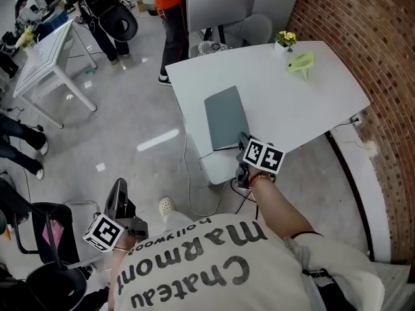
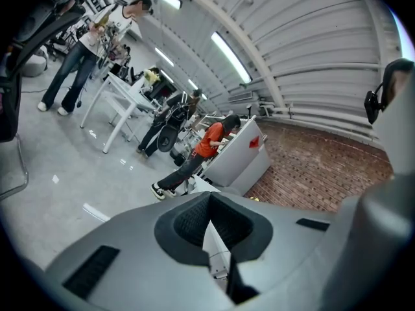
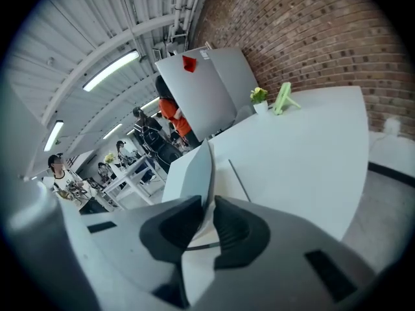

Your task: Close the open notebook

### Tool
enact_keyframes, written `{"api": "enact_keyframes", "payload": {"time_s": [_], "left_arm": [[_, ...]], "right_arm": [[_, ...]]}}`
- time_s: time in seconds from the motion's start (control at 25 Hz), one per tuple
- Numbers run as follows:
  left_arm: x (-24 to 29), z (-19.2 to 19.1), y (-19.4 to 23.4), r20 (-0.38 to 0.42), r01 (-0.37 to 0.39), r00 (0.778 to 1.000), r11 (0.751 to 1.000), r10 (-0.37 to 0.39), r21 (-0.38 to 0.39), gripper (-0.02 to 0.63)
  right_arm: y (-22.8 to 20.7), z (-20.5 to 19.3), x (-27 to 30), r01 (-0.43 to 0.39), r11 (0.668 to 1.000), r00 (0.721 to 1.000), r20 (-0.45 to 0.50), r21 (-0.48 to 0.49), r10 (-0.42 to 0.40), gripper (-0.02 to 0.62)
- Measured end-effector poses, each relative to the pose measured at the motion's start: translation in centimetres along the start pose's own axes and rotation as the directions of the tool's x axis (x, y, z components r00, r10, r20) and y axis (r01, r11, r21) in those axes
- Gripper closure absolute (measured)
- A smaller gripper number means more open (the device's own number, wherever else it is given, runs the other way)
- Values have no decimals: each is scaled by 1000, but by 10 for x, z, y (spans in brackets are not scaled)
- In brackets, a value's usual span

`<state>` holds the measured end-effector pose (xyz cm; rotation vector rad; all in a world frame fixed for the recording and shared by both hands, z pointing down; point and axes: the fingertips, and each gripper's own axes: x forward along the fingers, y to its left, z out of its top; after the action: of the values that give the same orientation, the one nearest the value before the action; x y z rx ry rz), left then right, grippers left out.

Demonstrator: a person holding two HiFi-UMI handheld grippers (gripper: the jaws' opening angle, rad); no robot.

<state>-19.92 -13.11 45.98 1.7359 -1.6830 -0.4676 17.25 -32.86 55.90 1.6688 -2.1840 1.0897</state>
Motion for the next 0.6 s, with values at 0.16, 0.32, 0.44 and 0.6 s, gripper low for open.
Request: {"api": "enact_keyframes", "payload": {"time_s": [0.16,0.32,0.44,0.6], "left_arm": [[1,0,-3,3,-4,1000,1000,4,-3,604],[0,-2,2,1,-11,1000,1000,11,-13,604],[-2,-2,5,-6,-21,1000,1000,21,-10,604],[-2,-1,7,0,-17,1000,1000,17,-5,605]], "right_arm": [[-12,-2,2,21,1000,1000,-12,19,-20,529],[-20,-9,5,43,999,999,-26,32,-42,524],[-23,-14,5,54,998,998,-38,40,-53,520],[-26,-21,8,66,997,997,-52,50,-64,514]]}}
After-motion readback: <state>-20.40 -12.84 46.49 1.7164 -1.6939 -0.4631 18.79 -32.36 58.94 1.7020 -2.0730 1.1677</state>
